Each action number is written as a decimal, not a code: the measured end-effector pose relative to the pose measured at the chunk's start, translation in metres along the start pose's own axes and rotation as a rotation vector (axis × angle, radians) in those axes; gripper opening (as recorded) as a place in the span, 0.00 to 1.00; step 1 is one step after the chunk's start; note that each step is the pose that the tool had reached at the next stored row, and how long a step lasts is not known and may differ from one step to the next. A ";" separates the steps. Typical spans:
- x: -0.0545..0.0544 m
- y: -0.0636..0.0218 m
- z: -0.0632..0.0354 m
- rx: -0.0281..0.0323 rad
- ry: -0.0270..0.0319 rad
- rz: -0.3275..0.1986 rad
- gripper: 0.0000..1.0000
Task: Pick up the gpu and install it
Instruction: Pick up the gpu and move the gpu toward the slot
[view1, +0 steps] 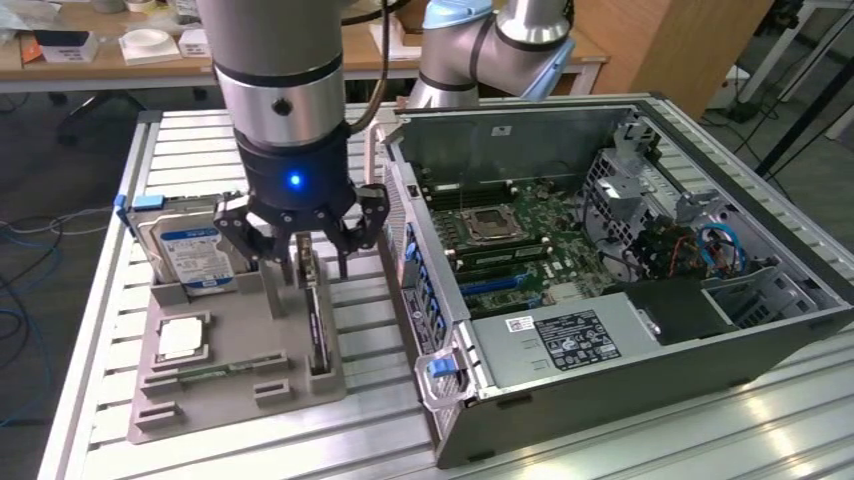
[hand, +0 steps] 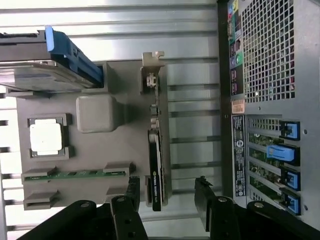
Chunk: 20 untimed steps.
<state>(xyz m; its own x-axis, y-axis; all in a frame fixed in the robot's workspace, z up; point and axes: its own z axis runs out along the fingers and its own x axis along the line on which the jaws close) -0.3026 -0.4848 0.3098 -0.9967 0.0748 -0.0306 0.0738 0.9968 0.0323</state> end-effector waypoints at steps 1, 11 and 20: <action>0.000 -0.0008 0.0018 -0.0001 0.0000 0.000 0.56; 0.001 -0.0018 0.0198 0.0001 0.0001 0.000 0.56; 0.006 -0.0014 0.0360 0.0001 0.0002 0.000 0.56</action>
<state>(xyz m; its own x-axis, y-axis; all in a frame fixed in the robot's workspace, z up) -0.3076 -0.4846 0.2735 -0.9967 0.0747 -0.0304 0.0737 0.9968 0.0321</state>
